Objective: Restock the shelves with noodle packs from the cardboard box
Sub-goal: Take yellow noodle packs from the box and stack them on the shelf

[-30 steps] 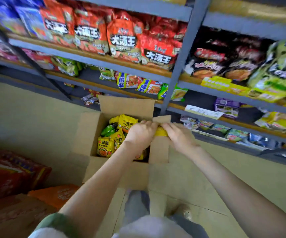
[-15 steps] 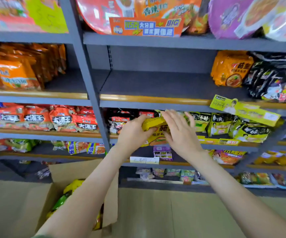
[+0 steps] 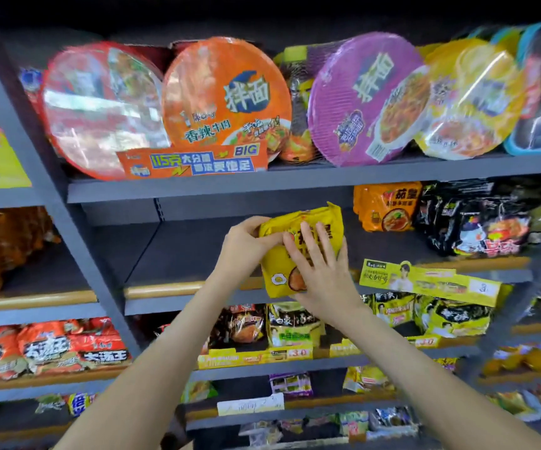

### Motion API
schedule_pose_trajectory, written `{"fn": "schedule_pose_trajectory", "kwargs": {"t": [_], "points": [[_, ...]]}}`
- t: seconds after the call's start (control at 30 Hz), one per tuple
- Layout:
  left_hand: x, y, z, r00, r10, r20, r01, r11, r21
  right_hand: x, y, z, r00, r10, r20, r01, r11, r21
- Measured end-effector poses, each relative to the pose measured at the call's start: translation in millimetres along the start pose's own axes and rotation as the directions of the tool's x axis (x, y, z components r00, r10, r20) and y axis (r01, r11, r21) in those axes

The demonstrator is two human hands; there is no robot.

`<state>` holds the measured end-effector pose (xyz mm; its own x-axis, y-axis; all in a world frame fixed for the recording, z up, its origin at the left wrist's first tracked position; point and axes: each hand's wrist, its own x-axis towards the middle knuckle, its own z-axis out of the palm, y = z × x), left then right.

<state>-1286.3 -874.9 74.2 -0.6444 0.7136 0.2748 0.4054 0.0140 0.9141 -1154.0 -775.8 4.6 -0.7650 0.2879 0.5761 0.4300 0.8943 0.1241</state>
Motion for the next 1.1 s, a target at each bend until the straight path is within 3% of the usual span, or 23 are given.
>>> {"fn": "schedule_pose_trajectory", "kwargs": {"t": [0.1, 0.2, 0.27, 0.37, 0.43, 0.63, 0.8, 0.97, 1.1], "points": [[21, -12, 8, 1.0, -0.01, 0.011, 0.011, 0.999, -0.035, 9, 12, 9, 1.0, -0.015, 0.023, 0.015, 1.0, -0.002], [28, -27, 17, 0.999, 0.049, 0.011, -0.05, 0.988, 0.148, 12, 22, 22, 0.998, -0.028, 0.053, 0.028, 1.0, 0.01], [25, -37, 26, 0.982, 0.185, 0.046, -0.191, 0.948, 0.254, 17, 27, 27, 0.998, -0.029, 0.064, 0.028, 0.999, 0.019], [22, -53, 31, 0.889, 0.417, 0.189, -0.457, 0.788, 0.411, 28, 34, 32, 0.996, -0.016, 0.086, 0.01, 0.998, 0.065], [27, -65, 30, 0.85, 0.463, 0.253, -0.527, 0.727, 0.44, 34, 39, 36, 0.994, -0.013, 0.11, 0.0, 0.993, 0.118], [43, -63, 24, 0.838, 0.414, 0.356, -0.544, 0.691, 0.476, 48, 56, 37, 0.99, -0.049, 0.134, 0.015, 0.97, 0.242], [67, -44, 27, 0.87, 0.292, 0.397, -0.475, 0.713, 0.515, 65, 72, 30, 0.983, -0.031, 0.179, -0.02, 0.961, 0.275], [99, -38, 38, 0.908, 0.055, 0.415, -0.296, 0.785, 0.543, 92, 91, 39, 0.924, -0.047, 0.379, -0.081, 0.946, 0.314], [118, -59, 51, 0.875, -0.13, 0.466, -0.201, 0.779, 0.594, 102, 105, 67, 0.831, -0.071, 0.552, -0.121, 0.945, 0.304]]}}
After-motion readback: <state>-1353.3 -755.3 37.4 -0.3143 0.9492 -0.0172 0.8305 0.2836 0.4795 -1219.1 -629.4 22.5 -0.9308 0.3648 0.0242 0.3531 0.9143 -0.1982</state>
